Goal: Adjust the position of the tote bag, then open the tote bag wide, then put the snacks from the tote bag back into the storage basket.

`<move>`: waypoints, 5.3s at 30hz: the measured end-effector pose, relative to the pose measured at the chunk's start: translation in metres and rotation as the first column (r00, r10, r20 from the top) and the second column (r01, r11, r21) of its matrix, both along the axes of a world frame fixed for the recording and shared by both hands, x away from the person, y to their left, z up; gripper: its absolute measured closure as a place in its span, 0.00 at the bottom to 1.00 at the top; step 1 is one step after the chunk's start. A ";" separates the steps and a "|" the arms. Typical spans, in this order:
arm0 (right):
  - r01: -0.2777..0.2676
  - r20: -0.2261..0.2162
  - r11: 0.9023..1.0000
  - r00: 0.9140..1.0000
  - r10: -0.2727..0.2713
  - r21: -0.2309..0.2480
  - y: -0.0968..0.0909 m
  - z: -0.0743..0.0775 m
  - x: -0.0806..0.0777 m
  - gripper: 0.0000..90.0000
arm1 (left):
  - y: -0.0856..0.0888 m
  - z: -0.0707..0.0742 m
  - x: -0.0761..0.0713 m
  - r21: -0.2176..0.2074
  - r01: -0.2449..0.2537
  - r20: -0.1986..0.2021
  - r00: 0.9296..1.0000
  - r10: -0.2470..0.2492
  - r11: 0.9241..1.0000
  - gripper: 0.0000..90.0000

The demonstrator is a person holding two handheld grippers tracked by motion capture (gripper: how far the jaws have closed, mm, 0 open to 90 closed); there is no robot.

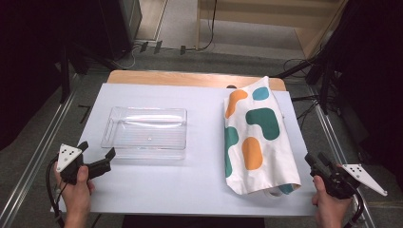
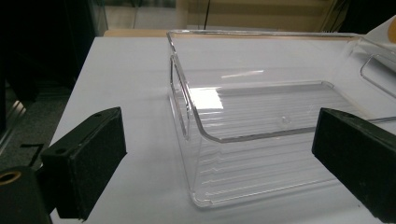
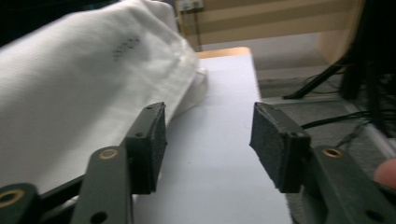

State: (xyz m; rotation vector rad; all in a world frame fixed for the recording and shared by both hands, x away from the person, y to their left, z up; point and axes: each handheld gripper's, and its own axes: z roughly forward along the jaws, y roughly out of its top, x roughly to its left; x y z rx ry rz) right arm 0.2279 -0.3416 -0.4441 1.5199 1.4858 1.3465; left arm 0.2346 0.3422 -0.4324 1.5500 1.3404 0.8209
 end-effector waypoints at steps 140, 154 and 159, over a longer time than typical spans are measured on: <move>-0.425 0.106 0.904 0.902 0.418 0.046 0.142 0.001 0.010 1.00 | -0.273 0.027 -0.039 0.003 0.627 0.031 0.778 -0.627 0.779 0.28; -0.452 0.122 0.891 0.887 0.445 0.035 0.154 0.002 0.016 1.00 | -0.319 0.024 -0.056 0.055 0.627 0.025 0.777 -0.629 0.777 0.14; -0.481 0.124 0.872 0.874 0.470 0.089 0.148 0.000 0.019 1.00 | -0.325 0.023 -0.052 0.062 0.598 0.025 0.799 -0.600 0.799 0.26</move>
